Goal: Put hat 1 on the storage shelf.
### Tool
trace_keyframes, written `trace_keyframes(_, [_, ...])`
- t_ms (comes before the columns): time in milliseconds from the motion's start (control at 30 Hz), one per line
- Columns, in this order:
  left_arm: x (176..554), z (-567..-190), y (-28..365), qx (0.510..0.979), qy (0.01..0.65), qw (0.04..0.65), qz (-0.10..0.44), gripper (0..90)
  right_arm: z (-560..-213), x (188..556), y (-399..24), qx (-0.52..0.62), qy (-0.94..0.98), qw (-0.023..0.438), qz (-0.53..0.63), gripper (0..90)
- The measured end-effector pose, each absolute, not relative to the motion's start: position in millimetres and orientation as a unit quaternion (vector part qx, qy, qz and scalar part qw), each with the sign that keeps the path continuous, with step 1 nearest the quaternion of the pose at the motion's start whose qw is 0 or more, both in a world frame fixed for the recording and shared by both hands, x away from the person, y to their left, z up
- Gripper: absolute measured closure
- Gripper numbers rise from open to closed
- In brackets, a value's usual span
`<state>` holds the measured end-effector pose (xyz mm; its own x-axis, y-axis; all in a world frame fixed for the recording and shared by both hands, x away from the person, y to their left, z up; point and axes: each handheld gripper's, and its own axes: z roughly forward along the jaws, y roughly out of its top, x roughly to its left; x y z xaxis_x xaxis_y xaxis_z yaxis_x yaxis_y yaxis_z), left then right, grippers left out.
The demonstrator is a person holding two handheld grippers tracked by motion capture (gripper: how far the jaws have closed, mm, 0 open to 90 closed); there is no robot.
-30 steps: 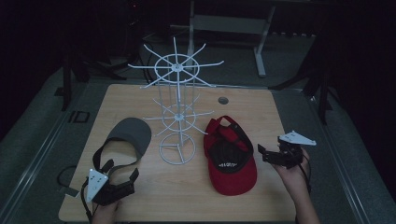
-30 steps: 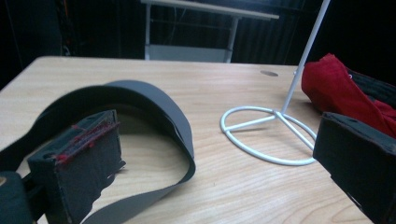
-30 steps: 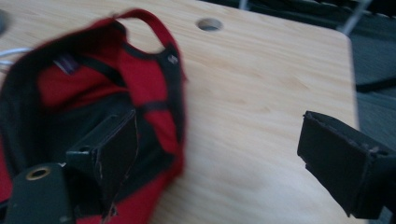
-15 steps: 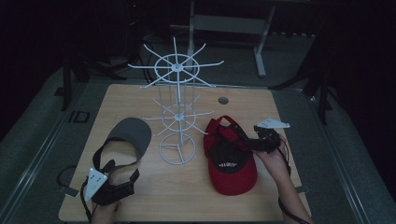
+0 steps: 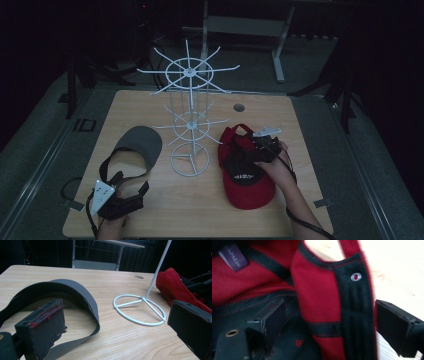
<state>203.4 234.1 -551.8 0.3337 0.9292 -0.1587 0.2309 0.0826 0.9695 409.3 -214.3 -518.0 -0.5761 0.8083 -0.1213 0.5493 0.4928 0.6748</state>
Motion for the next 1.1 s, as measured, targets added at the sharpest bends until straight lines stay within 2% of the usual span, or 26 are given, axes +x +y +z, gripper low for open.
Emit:
trace_keyframes(200, [204, -552, 234, 0.6, 0.487, 0.547, 0.321, 1.5, -527, 414, -208, 0.396, 0.853, 0.217, 0.262, 23.1])
trace_keyframes(233, [204, -552, 234, 0.6, 0.487, 0.547, 0.321, 1.5, -528, 414, -207, 0.395, 0.855, 0.219, 0.255, 25.7])
trace_keyframes(267, [204, -552, 234, 0.601, 0.487, 0.546, 0.322, 1.5, -530, 414, -206, 0.391, 0.859, 0.22, 0.247, 32.2])
trace_keyframes(333, [204, -552, 234, 0.6, 0.488, 0.547, 0.321, 1.5, -532, 414, -205, 0.386, 0.864, 0.219, 0.238, 37.7])
trace_keyframes(400, [204, -552, 234, 0.599, 0.488, 0.547, 0.321, 1.5, -531, 413, -205, 0.38, 0.867, 0.219, 0.237, 58.4])
trace_keyframes(433, [204, -552, 234, 0.599, 0.489, 0.547, 0.321, 1.5, -530, 412, -204, 0.375, 0.869, 0.221, 0.235, 62.9])
trace_keyframes(500, [204, -553, 234, 0.597, 0.49, 0.549, 0.32, 1.5, -527, 410, -204, 0.366, 0.872, 0.227, 0.234, 79.6])
trace_keyframes(600, [204, -552, 234, 0.597, 0.49, 0.549, 0.32, 1.5, -522, 404, -204, 0.357, 0.869, 0.239, 0.244, 83.1])
trace_keyframes(1100, [203, -552, 235, 0.593, 0.492, 0.551, 0.321, 1.5, -465, 383, -223, 0.388, 0.82, 0.291, 0.304, 84.0])
